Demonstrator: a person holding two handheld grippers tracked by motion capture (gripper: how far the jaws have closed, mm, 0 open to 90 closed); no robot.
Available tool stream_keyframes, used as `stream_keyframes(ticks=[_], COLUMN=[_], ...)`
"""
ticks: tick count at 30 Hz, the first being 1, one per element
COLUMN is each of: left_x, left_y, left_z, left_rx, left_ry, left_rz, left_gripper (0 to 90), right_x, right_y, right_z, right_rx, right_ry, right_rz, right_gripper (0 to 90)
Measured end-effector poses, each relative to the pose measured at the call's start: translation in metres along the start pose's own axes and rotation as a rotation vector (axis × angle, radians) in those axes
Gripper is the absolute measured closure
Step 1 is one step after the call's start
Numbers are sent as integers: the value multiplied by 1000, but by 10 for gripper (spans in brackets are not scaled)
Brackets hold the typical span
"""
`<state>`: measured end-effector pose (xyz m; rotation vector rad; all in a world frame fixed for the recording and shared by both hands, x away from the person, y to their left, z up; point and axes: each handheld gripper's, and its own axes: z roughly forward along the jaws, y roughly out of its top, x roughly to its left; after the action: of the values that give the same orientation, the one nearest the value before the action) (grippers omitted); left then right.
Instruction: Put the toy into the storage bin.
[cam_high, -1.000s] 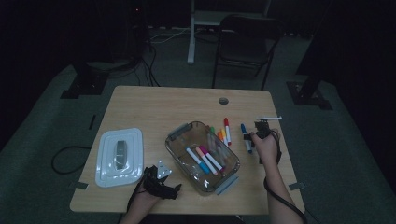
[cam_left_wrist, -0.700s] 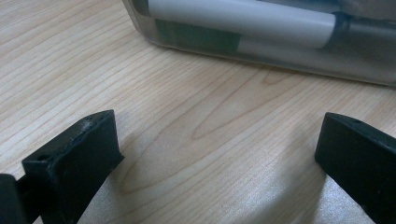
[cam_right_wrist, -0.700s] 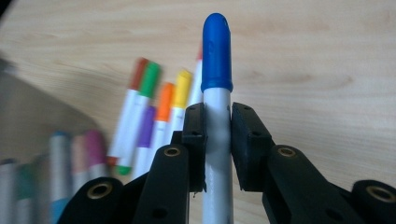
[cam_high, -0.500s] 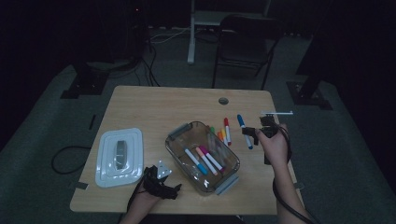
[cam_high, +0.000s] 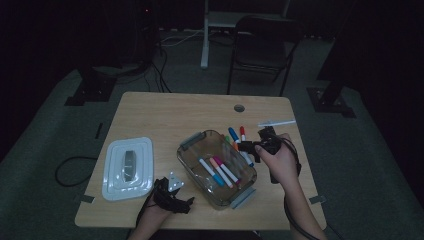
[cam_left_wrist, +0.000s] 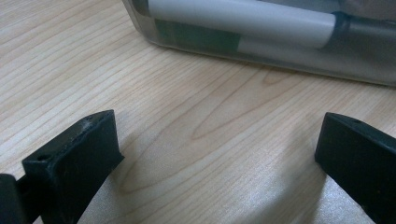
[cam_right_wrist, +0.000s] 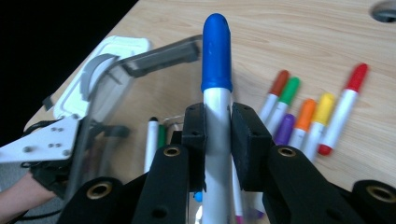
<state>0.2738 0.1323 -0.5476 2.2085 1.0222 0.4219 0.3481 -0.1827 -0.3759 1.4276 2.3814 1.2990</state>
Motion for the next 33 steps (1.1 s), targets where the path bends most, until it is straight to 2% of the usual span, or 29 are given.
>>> stream_keyframes(ticks=[2,6,11,17,20,26,33], left_x=[0,0,0,0,0,0,0], left_y=[0,0,0,0,0,0,0], left_z=[0,0,0,0,0,0,0], left_rx=[0,0,0,0,1,0,0], left_ry=[0,0,0,0,-1,0,1], left_rz=[0,0,0,0,0,0,-1], left_gripper=[5,5,5,5,5,5,5], right_x=[7,19,31,39,43,50,56], right_y=[0,2,0,-2,-2,-4,-8], right_z=[4,14,40,68,81,104,129], right_rx=[18,46,115,197,242,337,415], right_ry=[16,61,90,100,119,113,104], right_rz=[-26,-43,-64,-79,-80,-99,-105], right_gripper=[761,761,761,761,760,761,760])
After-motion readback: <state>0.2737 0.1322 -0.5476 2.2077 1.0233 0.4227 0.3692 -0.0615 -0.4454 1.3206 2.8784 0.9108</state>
